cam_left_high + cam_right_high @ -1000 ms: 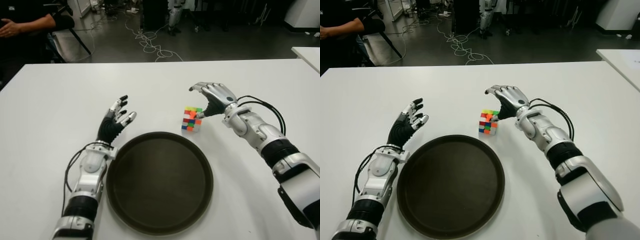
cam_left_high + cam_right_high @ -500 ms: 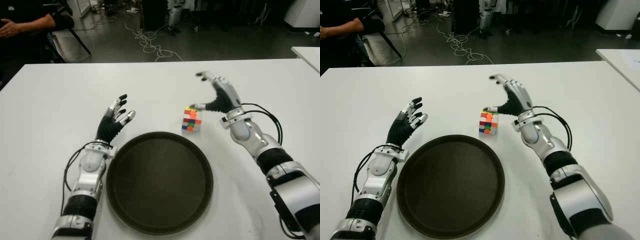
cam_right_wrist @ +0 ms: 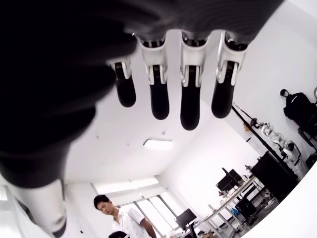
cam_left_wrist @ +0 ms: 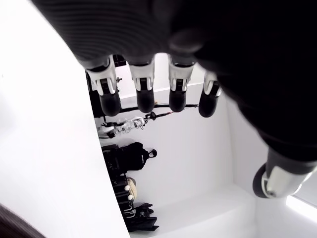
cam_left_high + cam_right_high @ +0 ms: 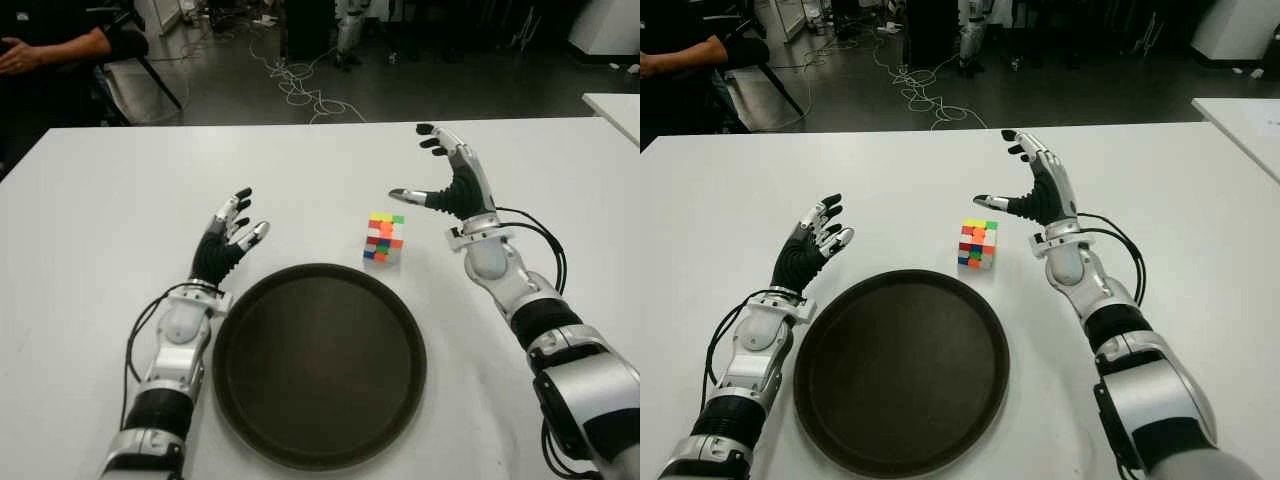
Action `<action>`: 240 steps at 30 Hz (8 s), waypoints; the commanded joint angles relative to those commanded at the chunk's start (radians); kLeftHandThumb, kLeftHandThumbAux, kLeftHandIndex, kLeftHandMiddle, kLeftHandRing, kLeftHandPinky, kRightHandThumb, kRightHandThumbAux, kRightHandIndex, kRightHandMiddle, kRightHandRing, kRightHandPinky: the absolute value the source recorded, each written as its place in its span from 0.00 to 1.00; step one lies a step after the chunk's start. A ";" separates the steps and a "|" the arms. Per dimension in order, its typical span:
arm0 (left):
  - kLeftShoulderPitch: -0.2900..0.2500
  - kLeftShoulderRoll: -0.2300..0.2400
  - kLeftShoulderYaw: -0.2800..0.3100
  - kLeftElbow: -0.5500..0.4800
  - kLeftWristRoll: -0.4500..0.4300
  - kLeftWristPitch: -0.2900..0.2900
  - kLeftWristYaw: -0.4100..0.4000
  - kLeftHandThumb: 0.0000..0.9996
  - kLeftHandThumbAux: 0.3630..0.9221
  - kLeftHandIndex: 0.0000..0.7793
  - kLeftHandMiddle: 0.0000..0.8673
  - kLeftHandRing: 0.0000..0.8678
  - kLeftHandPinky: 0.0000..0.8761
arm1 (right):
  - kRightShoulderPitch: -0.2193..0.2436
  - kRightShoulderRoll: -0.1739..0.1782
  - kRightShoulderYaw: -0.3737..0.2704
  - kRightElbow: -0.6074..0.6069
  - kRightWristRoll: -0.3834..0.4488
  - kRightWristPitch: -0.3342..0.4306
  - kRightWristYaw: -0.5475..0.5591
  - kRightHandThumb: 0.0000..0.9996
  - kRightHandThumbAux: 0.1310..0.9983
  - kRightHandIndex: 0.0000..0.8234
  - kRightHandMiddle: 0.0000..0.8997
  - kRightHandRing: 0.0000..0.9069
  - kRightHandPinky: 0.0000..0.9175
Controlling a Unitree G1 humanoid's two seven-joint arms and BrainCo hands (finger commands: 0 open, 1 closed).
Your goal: Pick up the Rubik's Cube and put it in the plate
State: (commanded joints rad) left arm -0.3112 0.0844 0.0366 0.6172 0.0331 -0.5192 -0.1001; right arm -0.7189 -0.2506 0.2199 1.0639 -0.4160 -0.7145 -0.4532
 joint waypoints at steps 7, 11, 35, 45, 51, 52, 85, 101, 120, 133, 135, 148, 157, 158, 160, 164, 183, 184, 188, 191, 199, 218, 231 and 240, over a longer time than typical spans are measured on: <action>0.000 -0.004 -0.002 -0.003 0.006 0.003 0.023 0.00 0.38 0.01 0.03 0.00 0.00 | -0.008 0.000 -0.002 0.017 -0.003 0.001 0.003 0.00 0.72 0.28 0.28 0.30 0.32; -0.001 -0.006 -0.002 0.000 0.006 0.004 0.033 0.00 0.38 0.01 0.04 0.00 0.00 | -0.008 -0.001 0.000 0.020 -0.008 0.007 0.003 0.00 0.74 0.29 0.29 0.30 0.32; 0.003 -0.004 -0.006 -0.001 0.013 0.002 0.037 0.00 0.33 0.01 0.04 0.00 0.00 | -0.020 -0.048 0.117 -0.001 -0.128 0.083 0.184 0.00 0.63 0.24 0.21 0.22 0.22; 0.001 0.000 -0.008 0.001 0.020 0.005 0.042 0.00 0.34 0.01 0.04 0.00 0.00 | -0.019 -0.055 0.148 -0.032 -0.162 0.153 0.211 0.00 0.64 0.21 0.20 0.22 0.23; 0.002 0.001 -0.011 -0.002 0.023 -0.002 0.044 0.00 0.35 0.02 0.04 0.00 0.00 | -0.015 -0.057 0.157 -0.049 -0.175 0.175 0.214 0.00 0.65 0.22 0.21 0.23 0.24; 0.003 0.001 -0.011 -0.004 0.021 -0.003 0.043 0.00 0.35 0.02 0.04 0.00 0.00 | -0.014 -0.057 0.159 -0.051 -0.177 0.178 0.214 0.00 0.66 0.22 0.21 0.23 0.24; 0.000 0.003 -0.016 -0.006 0.017 0.003 0.038 0.00 0.35 0.02 0.05 0.00 0.00 | -0.001 -0.058 0.191 -0.082 -0.221 0.231 0.190 0.00 0.70 0.24 0.22 0.23 0.24; 0.008 -0.001 -0.018 -0.024 0.015 0.022 0.041 0.00 0.37 0.02 0.04 0.00 0.00 | 0.000 -0.055 0.200 -0.066 -0.217 0.202 0.194 0.00 0.74 0.26 0.24 0.26 0.29; 0.005 0.002 -0.023 -0.022 0.032 0.020 0.050 0.00 0.32 0.02 0.05 0.00 0.00 | 0.008 -0.049 0.212 -0.057 -0.213 0.175 0.193 0.00 0.74 0.27 0.26 0.28 0.30; 0.009 -0.003 -0.019 -0.029 0.017 0.028 0.040 0.00 0.31 0.02 0.05 0.00 0.00 | 0.012 -0.045 0.235 -0.067 -0.227 0.197 0.237 0.00 0.71 0.23 0.22 0.24 0.26; 0.009 -0.003 -0.019 -0.031 0.018 0.028 0.042 0.00 0.31 0.02 0.05 0.00 0.00 | 0.012 -0.046 0.243 -0.074 -0.233 0.212 0.251 0.00 0.70 0.22 0.22 0.23 0.24; 0.014 -0.008 -0.018 -0.040 0.022 0.020 0.051 0.00 0.33 0.02 0.05 0.00 0.00 | 0.027 -0.048 0.257 -0.115 -0.245 0.254 0.279 0.00 0.68 0.24 0.21 0.22 0.20; 0.015 -0.002 -0.022 -0.046 0.032 0.031 0.053 0.00 0.35 0.02 0.04 0.00 0.00 | 0.035 -0.043 0.254 -0.117 -0.242 0.257 0.282 0.00 0.68 0.23 0.22 0.21 0.20; 0.015 -0.002 -0.022 -0.045 0.032 0.030 0.053 0.00 0.36 0.02 0.03 0.00 0.00 | 0.036 -0.041 0.253 -0.115 -0.241 0.259 0.281 0.00 0.68 0.23 0.22 0.22 0.20; 0.015 -0.003 -0.022 -0.045 0.033 0.028 0.054 0.00 0.35 0.02 0.03 0.00 0.00 | 0.037 -0.039 0.253 -0.115 -0.240 0.262 0.281 0.00 0.69 0.23 0.22 0.22 0.21; 0.016 -0.004 -0.022 -0.046 0.033 0.027 0.055 0.00 0.34 0.03 0.04 0.00 0.00 | 0.038 -0.037 0.252 -0.113 -0.238 0.267 0.284 0.00 0.70 0.24 0.22 0.23 0.22; 0.021 -0.009 -0.018 -0.058 0.008 0.039 0.037 0.00 0.35 0.01 0.03 0.00 0.00 | 0.027 -0.012 0.239 -0.053 -0.224 0.318 0.292 0.00 0.65 0.23 0.21 0.23 0.23; 0.022 -0.009 -0.019 -0.060 0.007 0.038 0.037 0.00 0.35 0.01 0.03 0.00 0.00 | 0.027 -0.010 0.237 -0.052 -0.220 0.324 0.297 0.00 0.64 0.23 0.21 0.22 0.23; 0.025 -0.010 -0.021 -0.070 0.007 0.038 0.038 0.00 0.36 0.01 0.04 0.00 0.00 | 0.027 -0.007 0.231 -0.051 -0.211 0.336 0.306 0.00 0.66 0.21 0.21 0.23 0.25; 0.028 -0.010 -0.022 -0.075 0.008 0.038 0.038 0.00 0.35 0.01 0.04 0.00 0.00 | 0.027 -0.005 0.229 -0.051 -0.205 0.337 0.308 0.00 0.67 0.20 0.21 0.24 0.28; 0.029 0.000 -0.028 -0.087 0.026 0.052 0.043 0.00 0.32 0.02 0.04 0.00 0.00 | 0.025 0.000 0.230 -0.041 -0.197 0.340 0.304 0.00 0.68 0.20 0.22 0.27 0.31; 0.030 -0.004 -0.024 -0.080 0.020 0.035 0.038 0.00 0.38 0.02 0.05 0.00 0.00 | 0.021 -0.003 0.230 -0.026 -0.197 0.330 0.297 0.00 0.66 0.22 0.21 0.23 0.24; 0.036 -0.010 -0.024 -0.094 0.016 0.053 0.042 0.00 0.37 0.02 0.04 0.00 0.00 | 0.024 -0.018 0.248 -0.029 -0.234 0.312 0.207 0.21 0.80 0.27 0.29 0.31 0.36; 0.036 -0.012 -0.024 -0.094 0.012 0.059 0.041 0.00 0.37 0.02 0.04 0.00 0.00 | 0.027 -0.019 0.243 -0.022 -0.234 0.290 0.171 0.67 0.70 0.48 0.35 0.36 0.40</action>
State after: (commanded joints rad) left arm -0.2750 0.0720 0.0129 0.5228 0.0454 -0.4600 -0.0587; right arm -0.6922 -0.2698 0.4633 1.0414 -0.6497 -0.4244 -0.2825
